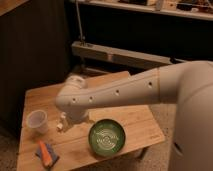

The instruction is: Move the arm in a circular motion

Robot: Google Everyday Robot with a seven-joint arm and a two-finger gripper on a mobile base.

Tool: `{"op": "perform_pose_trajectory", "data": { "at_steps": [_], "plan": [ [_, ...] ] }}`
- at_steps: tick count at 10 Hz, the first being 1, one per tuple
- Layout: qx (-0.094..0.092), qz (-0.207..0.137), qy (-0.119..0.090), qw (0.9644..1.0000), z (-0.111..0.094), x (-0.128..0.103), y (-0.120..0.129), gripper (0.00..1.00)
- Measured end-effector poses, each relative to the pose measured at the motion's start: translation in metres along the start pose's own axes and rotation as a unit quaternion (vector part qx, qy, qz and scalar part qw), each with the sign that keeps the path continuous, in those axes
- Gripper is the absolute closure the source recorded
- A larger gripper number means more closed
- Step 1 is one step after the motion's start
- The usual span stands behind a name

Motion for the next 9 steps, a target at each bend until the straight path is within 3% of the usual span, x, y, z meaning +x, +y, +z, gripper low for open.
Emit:
{"op": "perform_pose_trajectory", "data": {
  "at_steps": [2, 5, 7, 9],
  "plan": [
    [-0.008, -0.024, 0.005, 0.9997, 0.003, 0.034, -0.027, 0.2],
    [-0.02, -0.032, 0.03, 0.9988, -0.007, 0.098, -0.039, 0.2],
    [-0.026, -0.023, 0.047, 0.9983, -0.018, 0.14, -0.021, 0.2],
    [-0.028, -0.003, 0.068, 0.9973, -0.036, 0.18, 0.02, 0.2]
  ]
}}
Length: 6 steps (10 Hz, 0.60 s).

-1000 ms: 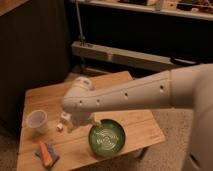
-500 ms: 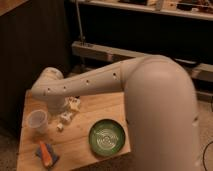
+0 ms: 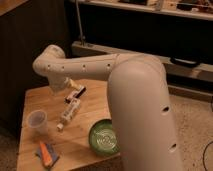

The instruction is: Move the arm in a circular motion

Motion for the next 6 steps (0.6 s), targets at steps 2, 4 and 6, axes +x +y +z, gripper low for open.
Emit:
{"op": "perform_pose_trajectory", "data": {
  "at_steps": [2, 4, 6],
  "plan": [
    [-0.003, 0.024, 0.015, 0.9996, -0.008, 0.027, 0.044, 0.2],
    [-0.002, 0.046, 0.028, 0.9985, -0.017, 0.05, 0.087, 0.2],
    [-0.002, 0.078, 0.049, 0.9958, -0.029, 0.068, 0.149, 0.2]
  ]
}}
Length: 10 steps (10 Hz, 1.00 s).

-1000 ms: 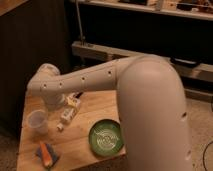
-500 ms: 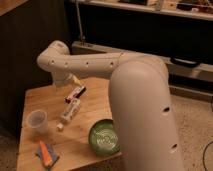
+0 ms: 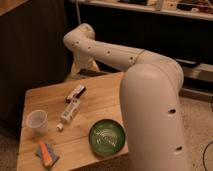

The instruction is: Move the arm in a circular motion

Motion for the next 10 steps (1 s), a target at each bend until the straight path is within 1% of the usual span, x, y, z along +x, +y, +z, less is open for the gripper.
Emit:
{"op": "perform_pose_trajectory", "data": {
  "at_steps": [2, 3, 4, 5, 6, 7, 8, 9, 10],
  "plan": [
    [0.006, 0.02, 0.016, 0.9997, -0.009, 0.008, 0.043, 0.2],
    [0.006, 0.038, 0.022, 0.999, -0.017, 0.0, 0.072, 0.2],
    [0.003, 0.055, 0.024, 0.9982, -0.021, -0.01, 0.09, 0.2],
    [-0.004, 0.076, 0.028, 0.9967, -0.028, -0.025, 0.112, 0.2],
    [-0.01, 0.099, 0.032, 0.9946, -0.037, -0.047, 0.13, 0.2],
    [-0.013, 0.113, 0.034, 0.9929, -0.043, -0.062, 0.139, 0.2],
    [-0.019, 0.132, 0.037, 0.9904, -0.051, -0.082, 0.154, 0.2],
    [-0.024, 0.159, 0.04, 0.9862, -0.061, -0.111, 0.174, 0.2],
    [-0.026, 0.174, 0.041, 0.9835, -0.066, -0.129, 0.184, 0.2]
  ]
}}
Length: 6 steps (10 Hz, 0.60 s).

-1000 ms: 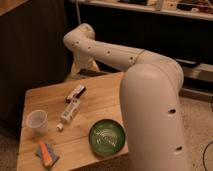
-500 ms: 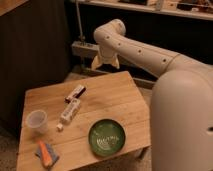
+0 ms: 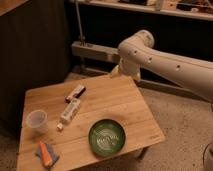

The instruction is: Move the arm in a circular motion

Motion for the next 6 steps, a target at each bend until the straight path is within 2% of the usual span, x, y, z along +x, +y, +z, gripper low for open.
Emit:
{"op": "perform_pose_trajectory", "data": {
  "at_steps": [2, 3, 6],
  "plan": [
    [0.0, 0.041, -0.006, 0.9991, -0.013, -0.042, 0.041, 0.2],
    [0.0, 0.057, -0.021, 0.9981, -0.015, -0.07, 0.061, 0.2],
    [0.0, 0.051, -0.061, 0.9968, -0.012, -0.151, 0.08, 0.2]
  ]
}}
